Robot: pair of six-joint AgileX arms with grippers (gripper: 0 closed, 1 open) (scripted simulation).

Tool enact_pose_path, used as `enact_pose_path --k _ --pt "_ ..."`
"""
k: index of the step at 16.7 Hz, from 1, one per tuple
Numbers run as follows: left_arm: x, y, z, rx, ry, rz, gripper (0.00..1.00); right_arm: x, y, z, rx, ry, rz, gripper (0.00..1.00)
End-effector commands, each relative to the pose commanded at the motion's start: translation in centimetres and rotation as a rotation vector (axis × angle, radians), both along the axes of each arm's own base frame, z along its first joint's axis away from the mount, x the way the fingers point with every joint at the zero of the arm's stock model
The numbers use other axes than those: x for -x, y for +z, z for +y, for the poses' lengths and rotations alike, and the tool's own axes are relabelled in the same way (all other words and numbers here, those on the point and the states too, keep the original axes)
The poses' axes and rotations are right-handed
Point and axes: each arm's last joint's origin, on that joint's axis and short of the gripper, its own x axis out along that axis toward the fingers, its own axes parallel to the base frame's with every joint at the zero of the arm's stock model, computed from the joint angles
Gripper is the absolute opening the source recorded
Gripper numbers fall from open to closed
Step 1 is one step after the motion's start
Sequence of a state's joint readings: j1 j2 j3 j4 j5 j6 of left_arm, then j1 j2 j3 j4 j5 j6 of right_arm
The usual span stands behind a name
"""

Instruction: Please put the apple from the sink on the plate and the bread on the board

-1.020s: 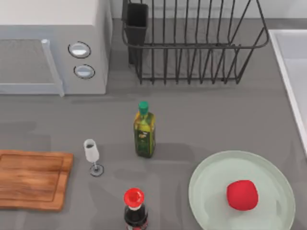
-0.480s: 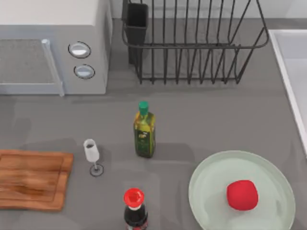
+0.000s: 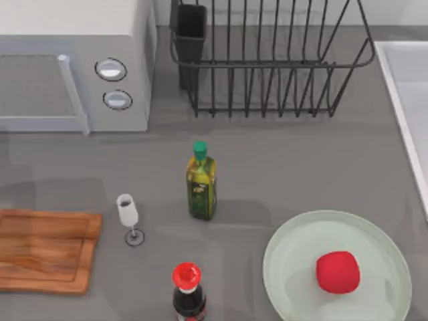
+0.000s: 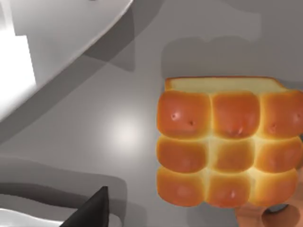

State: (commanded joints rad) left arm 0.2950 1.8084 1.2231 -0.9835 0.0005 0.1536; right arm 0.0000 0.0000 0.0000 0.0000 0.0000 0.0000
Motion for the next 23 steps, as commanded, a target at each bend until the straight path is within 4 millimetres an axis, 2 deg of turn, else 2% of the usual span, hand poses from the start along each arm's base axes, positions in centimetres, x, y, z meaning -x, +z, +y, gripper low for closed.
enact_pose_path --k 5,8,11,13,18,23 --pt "0.3 0.2 -0.1 -0.001 -0.001 -0.002 1.00 0.0 0.0 0.0 0.000 0.000 0.000 1.00" --pt "2.2 0.7 -0.2 0.003 0.001 0.008 1.00 0.0 0.0 0.0 0.000 0.000 0.000 1.00" --pt "3.3 -0.5 -0.3 0.011 0.001 0.033 1.00 0.0 0.0 0.0 0.000 0.000 0.000 1.00" --pt "2.8 -1.9 -0.2 0.008 0.001 0.026 1.00 0.0 0.0 0.0 0.000 0.000 0.000 1.00" --pt "0.1 -6.5 0.1 -0.001 0.000 -0.005 1.00 0.0 0.0 0.0 0.000 0.000 0.000 1.00" --pt "0.0 -7.0 0.0 0.000 0.000 0.000 1.00 0.0 0.0 0.0 0.000 0.000 0.000 1.00"
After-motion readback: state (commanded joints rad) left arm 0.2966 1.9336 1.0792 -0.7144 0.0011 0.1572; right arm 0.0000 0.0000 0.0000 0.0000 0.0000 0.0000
